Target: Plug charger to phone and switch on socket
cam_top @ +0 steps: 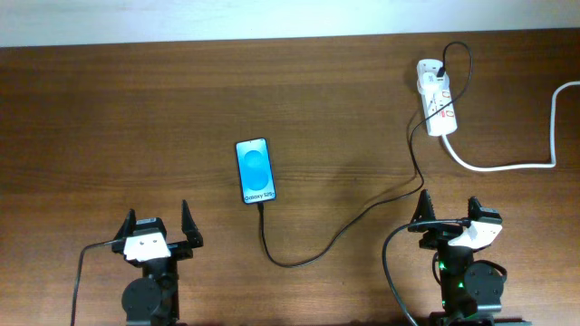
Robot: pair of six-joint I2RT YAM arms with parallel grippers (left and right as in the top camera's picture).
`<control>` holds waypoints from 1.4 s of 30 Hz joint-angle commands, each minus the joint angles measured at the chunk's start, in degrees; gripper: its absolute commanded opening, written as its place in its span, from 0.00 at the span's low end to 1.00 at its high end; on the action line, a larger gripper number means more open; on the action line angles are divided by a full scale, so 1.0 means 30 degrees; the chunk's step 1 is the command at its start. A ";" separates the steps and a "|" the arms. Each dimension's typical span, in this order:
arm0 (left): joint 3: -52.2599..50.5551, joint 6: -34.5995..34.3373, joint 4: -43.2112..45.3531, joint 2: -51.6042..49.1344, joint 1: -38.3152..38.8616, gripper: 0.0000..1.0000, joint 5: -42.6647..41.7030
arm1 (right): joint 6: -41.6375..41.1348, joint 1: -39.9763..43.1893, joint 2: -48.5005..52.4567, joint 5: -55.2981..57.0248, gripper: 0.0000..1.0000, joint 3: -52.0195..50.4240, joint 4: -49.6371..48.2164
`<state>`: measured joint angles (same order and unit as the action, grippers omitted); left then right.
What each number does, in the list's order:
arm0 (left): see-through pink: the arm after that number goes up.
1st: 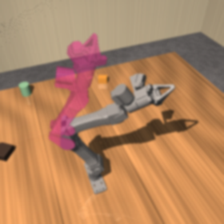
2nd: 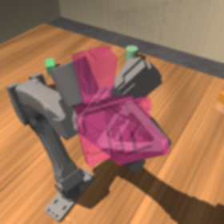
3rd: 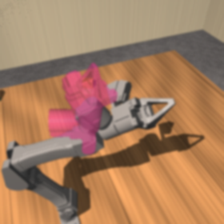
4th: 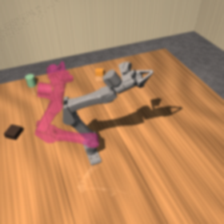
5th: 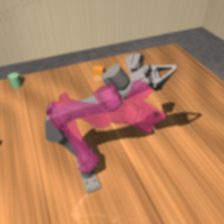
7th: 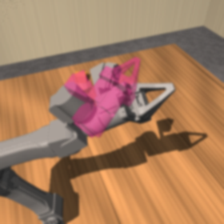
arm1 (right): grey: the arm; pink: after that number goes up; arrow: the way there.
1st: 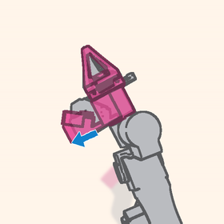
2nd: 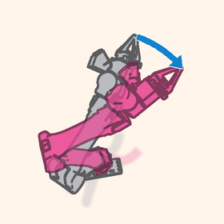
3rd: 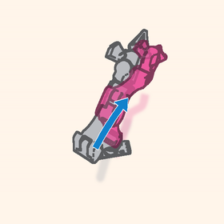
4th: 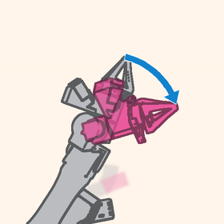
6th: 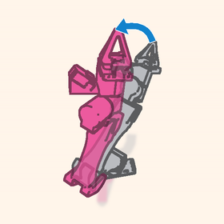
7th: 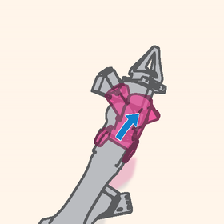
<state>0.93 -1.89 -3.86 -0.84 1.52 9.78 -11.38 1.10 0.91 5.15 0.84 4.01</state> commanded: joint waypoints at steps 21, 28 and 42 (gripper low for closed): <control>-0.0153 0.0372 0.0000 0.0182 -0.0102 0.99 -0.0138 | 0.0146 0.0146 -0.0240 0.0226 0.98 -0.0175 0.0007; -0.0153 0.0372 0.0000 0.0182 -0.0102 0.99 -0.0138 | 0.1741 0.0160 -0.0240 0.0510 0.98 -0.0175 0.0007; -0.0146 0.0372 0.0000 0.0182 -0.0102 0.99 -0.0138 | 0.1719 0.0138 -0.0240 0.0168 0.98 -0.0175 0.0015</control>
<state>0.93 -1.89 -3.86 -0.84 1.52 9.78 -6.81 1.10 0.89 5.54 0.84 4.01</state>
